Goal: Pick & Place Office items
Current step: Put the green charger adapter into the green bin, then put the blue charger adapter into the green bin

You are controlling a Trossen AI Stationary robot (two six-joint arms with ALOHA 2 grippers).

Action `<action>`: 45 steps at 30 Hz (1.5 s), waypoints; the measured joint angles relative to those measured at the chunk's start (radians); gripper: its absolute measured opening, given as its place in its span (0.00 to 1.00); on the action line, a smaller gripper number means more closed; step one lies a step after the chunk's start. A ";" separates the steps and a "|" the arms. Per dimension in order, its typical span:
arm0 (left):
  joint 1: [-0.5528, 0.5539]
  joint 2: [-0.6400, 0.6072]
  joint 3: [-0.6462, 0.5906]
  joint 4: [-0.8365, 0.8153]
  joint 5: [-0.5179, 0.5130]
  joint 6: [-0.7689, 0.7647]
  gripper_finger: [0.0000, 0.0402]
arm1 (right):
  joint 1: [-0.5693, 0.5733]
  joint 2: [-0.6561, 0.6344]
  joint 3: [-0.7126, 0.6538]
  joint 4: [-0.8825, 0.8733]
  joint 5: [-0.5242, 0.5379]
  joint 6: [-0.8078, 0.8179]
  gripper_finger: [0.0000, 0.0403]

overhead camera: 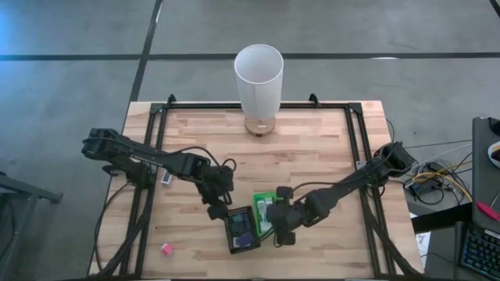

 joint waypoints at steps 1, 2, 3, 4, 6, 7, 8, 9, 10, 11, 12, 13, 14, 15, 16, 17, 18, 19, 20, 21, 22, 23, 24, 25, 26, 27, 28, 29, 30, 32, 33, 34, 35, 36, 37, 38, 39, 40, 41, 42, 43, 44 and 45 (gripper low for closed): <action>0.000 0.000 -0.003 0.000 -0.004 -0.005 0.63 | 0.000 0.000 0.000 0.005 0.000 -0.001 0.34; 0.000 0.000 -0.007 0.000 -0.005 -0.010 0.63 | 0.000 0.000 0.000 0.008 -0.001 -0.001 0.38; 0.000 0.000 -0.009 0.001 -0.006 -0.012 0.63 | 0.000 0.000 0.000 0.008 -0.001 0.000 0.44; 0.000 0.000 -0.013 0.001 -0.008 -0.015 0.63 | 0.000 0.000 0.000 0.008 -0.001 0.000 0.51; -0.002 0.000 -0.016 -0.001 -0.022 -0.018 0.63 | 0.000 0.000 0.000 0.015 0.000 0.000 0.63; -0.006 0.000 -0.016 0.001 -0.041 -0.016 0.63 | 0.000 0.000 0.000 0.021 0.000 0.000 0.67; -0.009 0.000 -0.016 0.001 -0.071 -0.013 0.63 | 0.000 0.000 0.000 0.031 0.000 0.000 0.71; -0.013 0.000 -0.016 0.001 -0.102 -0.010 0.63 | 0.000 0.000 0.000 0.045 0.001 0.000 0.74; -0.017 0.000 -0.016 0.000 -0.137 -0.010 0.63 | 0.000 0.000 0.000 0.059 0.005 0.000 0.76; -0.020 0.000 -0.017 0.001 -0.172 -0.009 0.63 | 0.000 0.000 0.000 0.072 0.009 -0.006 0.78; -0.022 0.000 -0.017 0.001 -0.202 -0.009 0.63 | 0.000 0.000 0.000 0.085 0.009 -0.015 0.79; -0.022 0.000 -0.018 0.001 -0.222 -0.010 0.63 | 0.000 0.000 0.000 0.097 0.011 -0.028 0.80; -0.022 0.001 -0.021 0.003 -0.232 -0.011 0.63 | 0.000 0.000 0.001 0.104 0.014 -0.040 0.80; -0.021 0.001 -0.024 0.003 -0.237 -0.011 0.63 | 0.000 0.000 0.004 0.104 0.025 -0.055 0.80; -0.021 0.002 -0.028 0.003 -0.245 -0.010 0.63 | 0.000 0.000 0.009 0.105 0.045 -0.069 0.80; -0.022 0.002 -0.034 0.005 -0.258 -0.010 0.63 | 0.000 0.000 0.014 0.106 0.068 -0.084 0.80; -0.026 0.002 -0.040 0.011 -0.279 -0.010 0.63 | 0.003 0.000 0.018 0.107 0.095 -0.095 0.80; -0.031 0.002 -0.048 0.016 -0.300 -0.010 0.63 | 0.008 -0.001 0.021 0.108 0.122 -0.107 0.79; -0.039 0.002 -0.057 0.016 -0.315 -0.009 0.63 | 0.013 -0.003 0.022 0.108 0.146 -0.124 0.79; -0.048 0.002 -0.066 0.016 -0.328 -0.008 0.63 | 0.019 -0.005 0.023 0.106 0.165 -0.144 0.78; -0.060 0.002 -0.075 0.020 -0.337 -0.002 0.63 | 0.025 -0.008 0.024 0.105 0.176 -0.160 0.78; -0.073 0.002 -0.086 0.024 -0.348 -0.002 0.63 | 0.031 -0.015 0.024 0.106 0.181 -0.170 0.77; -0.089 0.002 -0.096 0.026 -0.360 -0.001 0.63 | 0.040 -0.024 0.021 0.107 0.191 -0.173 0.77; -0.108 0.002 -0.105 0.029 -0.373 -0.002 0.63 | 0.047 -0.033 0.019 0.107 0.195 -0.174 0.76; -0.128 0.002 -0.114 0.035 -0.387 -0.002 0.63 | 0.054 -0.043 0.015 0.108 0.200 -0.176 0.75; -0.148 0.002 -0.122 0.045 -0.401 -0.004 0.63 | 0.063 -0.056 0.007 0.108 0.212 -0.177 0.75; -0.169 0.002 -0.129 0.059 -0.416 -0.016 0.63 | 0.074 -0.067 -0.002 0.104 0.229 -0.177 0.74; -0.189 0.002 -0.137 0.076 -0.425 -0.030 0.63 | 0.084 -0.076 -0.009 0.101 0.259 -0.177 0.74; -0.208 0.002 -0.144 0.097 -0.433 -0.046 0.63 | 0.096 -0.091 -0.018 0.101 0.290 -0.175 0.73; -0.244 0.002 -0.156 0.156 -0.449 -0.065 0.63 | 0.121 -0.129 -0.045 0.096 0.350 -0.163 0.73; -0.260 0.002 -0.160 0.198 -0.461 -0.066 0.63 | 0.128 -0.151 -0.059 0.098 0.363 -0.155 0.72; -0.274 0.001 -0.161 0.230 -0.478 -0.066 0.63 | 0.138 -0.177 -0.076 0.099 0.375 -0.137 0.72; -0.288 0.000 -0.162 0.259 -0.500 -0.066 0.63 | 0.145 -0.207 -0.097 0.093 0.376 -0.117 0.72; -0.299 0.000 -0.161 0.294 -0.525 -0.066 0.63 | 0.152 -0.236 -0.122 0.085 0.377 -0.093 0.71; -0.311 0.000 -0.158 0.323 -0.550 -0.056 0.63 | 0.155 -0.268 -0.146 0.085 0.379 -0.069 0.71; -0.323 0.000 -0.156 0.357 -0.578 -0.038 0.63 | 0.161 -0.304 -0.176 0.086 0.384 -0.046 0.71; -0.333 0.000 -0.153 0.394 -0.606 -0.016 0.63 | 0.169 -0.343 -0.208 0.081 0.400 -0.016 0.72; -0.344 0.000 -0.152 0.437 -0.636 0.015 0.63 | 0.173 -0.385 -0.241 0.082 0.412 0.015 0.72; -0.355 0.000 -0.152 0.483 -0.665 0.052 0.63 | 0.180 -0.426 -0.274 0.085 0.424 0.051 0.72; -0.365 0.000 -0.153 0.532 -0.696 0.092 0.63 | 0.186 -0.469 -0.311 0.086 0.434 0.089 0.73; -0.377 0.000 -0.154 0.580 -0.728 0.138 0.63 | 0.194 -0.511 -0.351 0.085 0.437 0.128 0.73; -0.387 0.000 -0.154 0.625 -0.761 0.189 0.63 | 0.202 -0.551 -0.389 0.085 0.443 0.172 0.73; -0.398 0.000 -0.155 0.671 -0.798 0.245 0.63 | 0.210 -0.588 -0.428 0.091 0.453 0.214 0.74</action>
